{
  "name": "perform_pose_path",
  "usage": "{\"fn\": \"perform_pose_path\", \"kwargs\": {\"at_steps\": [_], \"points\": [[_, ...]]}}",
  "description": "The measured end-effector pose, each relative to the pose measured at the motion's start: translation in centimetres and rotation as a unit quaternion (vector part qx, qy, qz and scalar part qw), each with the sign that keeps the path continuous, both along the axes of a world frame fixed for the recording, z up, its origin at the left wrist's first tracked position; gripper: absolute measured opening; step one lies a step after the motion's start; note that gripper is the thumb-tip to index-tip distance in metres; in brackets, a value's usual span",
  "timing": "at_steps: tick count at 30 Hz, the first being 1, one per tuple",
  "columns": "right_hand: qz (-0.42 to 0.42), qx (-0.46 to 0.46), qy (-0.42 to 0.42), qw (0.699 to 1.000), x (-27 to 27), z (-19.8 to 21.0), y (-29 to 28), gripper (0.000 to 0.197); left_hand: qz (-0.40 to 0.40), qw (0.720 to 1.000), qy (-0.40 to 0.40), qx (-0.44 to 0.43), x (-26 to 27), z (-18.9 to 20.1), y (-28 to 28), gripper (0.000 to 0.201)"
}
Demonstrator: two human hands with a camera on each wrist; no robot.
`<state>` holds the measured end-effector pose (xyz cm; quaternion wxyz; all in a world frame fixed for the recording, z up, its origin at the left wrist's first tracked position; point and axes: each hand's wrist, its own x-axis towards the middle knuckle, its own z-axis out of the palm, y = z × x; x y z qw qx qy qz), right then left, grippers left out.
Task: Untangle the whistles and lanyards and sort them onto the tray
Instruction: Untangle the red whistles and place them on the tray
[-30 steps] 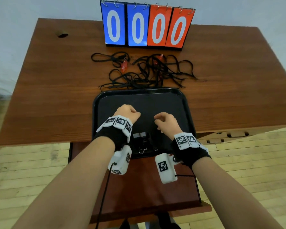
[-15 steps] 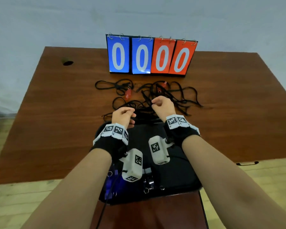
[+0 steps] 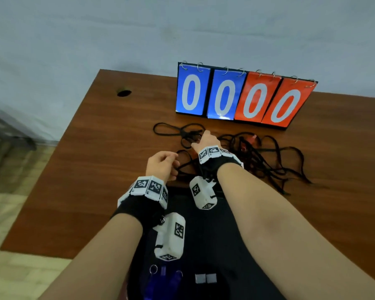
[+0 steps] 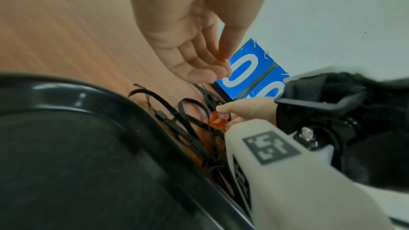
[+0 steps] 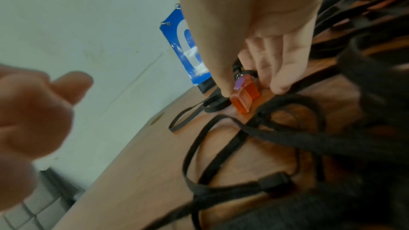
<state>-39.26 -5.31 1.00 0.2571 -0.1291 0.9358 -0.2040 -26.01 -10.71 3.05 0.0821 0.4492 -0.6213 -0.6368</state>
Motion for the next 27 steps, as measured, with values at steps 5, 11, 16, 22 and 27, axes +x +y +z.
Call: {"fn": "perform_pose_path", "kwargs": {"at_steps": [5, 11, 16, 22, 27], "points": [[-0.014, -0.060, -0.013, 0.998, 0.1, 0.2, 1.0, 0.049, -0.009, 1.000, 0.003, -0.014, -2.0, 0.0, 0.4, 0.012], [-0.080, -0.289, -0.220, 0.928, 2.4, 2.1, 5.2, 0.011, -0.160, 0.982, 0.018, -0.102, -3.4, 0.2, 1.9, 0.061], [-0.158, -0.392, -0.302, 0.855, 3.4, 2.2, 9.1, 0.018, -0.301, 0.941, 0.035, -0.153, -3.9, -0.2, 4.6, 0.049], [-0.193, -0.319, -0.024, 0.928, 0.6, 0.3, 14.9, 0.011, -0.199, 0.977, 0.000, -0.079, -5.2, -0.5, 6.9, 0.018], [0.051, -0.136, 0.068, 0.987, -1.2, -0.9, 17.5, 0.034, -0.139, 0.990, -0.034, 0.002, -6.4, -1.0, 7.8, 0.013]]}}
